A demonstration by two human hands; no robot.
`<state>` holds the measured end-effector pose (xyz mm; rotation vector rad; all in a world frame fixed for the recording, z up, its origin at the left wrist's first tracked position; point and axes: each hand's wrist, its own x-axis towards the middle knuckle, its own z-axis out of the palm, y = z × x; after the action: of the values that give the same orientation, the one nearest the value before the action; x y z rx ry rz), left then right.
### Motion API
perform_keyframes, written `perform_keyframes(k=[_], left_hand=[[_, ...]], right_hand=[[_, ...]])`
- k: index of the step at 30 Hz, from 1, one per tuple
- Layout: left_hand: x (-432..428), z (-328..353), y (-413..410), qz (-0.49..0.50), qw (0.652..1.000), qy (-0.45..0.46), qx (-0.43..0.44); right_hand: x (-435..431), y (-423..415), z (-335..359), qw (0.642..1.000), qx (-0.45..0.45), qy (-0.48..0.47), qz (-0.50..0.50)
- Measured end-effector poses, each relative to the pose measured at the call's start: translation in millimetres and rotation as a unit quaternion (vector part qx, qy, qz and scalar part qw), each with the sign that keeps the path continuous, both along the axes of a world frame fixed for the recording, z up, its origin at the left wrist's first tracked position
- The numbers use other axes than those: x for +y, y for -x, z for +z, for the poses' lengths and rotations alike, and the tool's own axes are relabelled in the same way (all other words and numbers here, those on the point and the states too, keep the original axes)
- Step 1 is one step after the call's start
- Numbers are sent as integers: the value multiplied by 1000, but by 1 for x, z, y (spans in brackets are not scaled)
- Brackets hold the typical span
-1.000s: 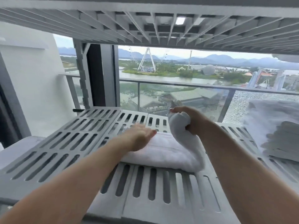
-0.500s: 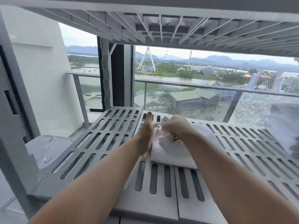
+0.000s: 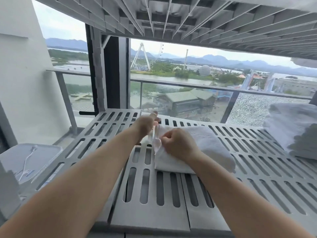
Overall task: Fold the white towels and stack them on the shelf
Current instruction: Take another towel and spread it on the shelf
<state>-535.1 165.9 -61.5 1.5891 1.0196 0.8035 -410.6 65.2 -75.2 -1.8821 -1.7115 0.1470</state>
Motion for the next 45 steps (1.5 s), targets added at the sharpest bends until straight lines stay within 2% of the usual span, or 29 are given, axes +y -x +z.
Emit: perform_keyframes(k=[3, 5, 9, 12, 17, 25, 28, 32, 36, 42, 45], left_hand=[[4, 3, -10, -17, 991, -131, 28], [6, 1, -16, -60, 983, -162, 56], [12, -7, -30, -110, 942, -229, 217], [11, -9, -36, -113, 925, -242, 271], [0, -6, -36, -120, 908, -242, 319], [-51, 10, -42, -86, 891, -202, 398], [-78, 16, -45, -66, 883, -184, 426], [-117, 22, -42, -74, 896, -113, 424], [-153, 17, -38, -115, 908, -70, 398], [-192, 5, -45, -93, 935, -88, 332], [-200, 1, -46, -85, 937, -110, 321]], right_hand=[[-10, 9, -17, 991, -121, -10, 50], [-18, 11, -24, 981, -173, -46, 76], [-38, -1, -31, 981, -109, -97, 126], [-49, -13, -33, 986, -39, -104, 128], [-67, -29, -35, 988, 17, -106, 111], [-107, -55, -41, 978, 6, -140, 155], [-130, -62, -43, 981, 1, -147, 127], [-158, -77, -41, 987, 13, -157, -8], [-178, -96, -33, 988, 33, -87, -122], [-197, -108, -24, 980, 64, 39, -184], [-195, -109, -25, 979, 84, 60, -177]])
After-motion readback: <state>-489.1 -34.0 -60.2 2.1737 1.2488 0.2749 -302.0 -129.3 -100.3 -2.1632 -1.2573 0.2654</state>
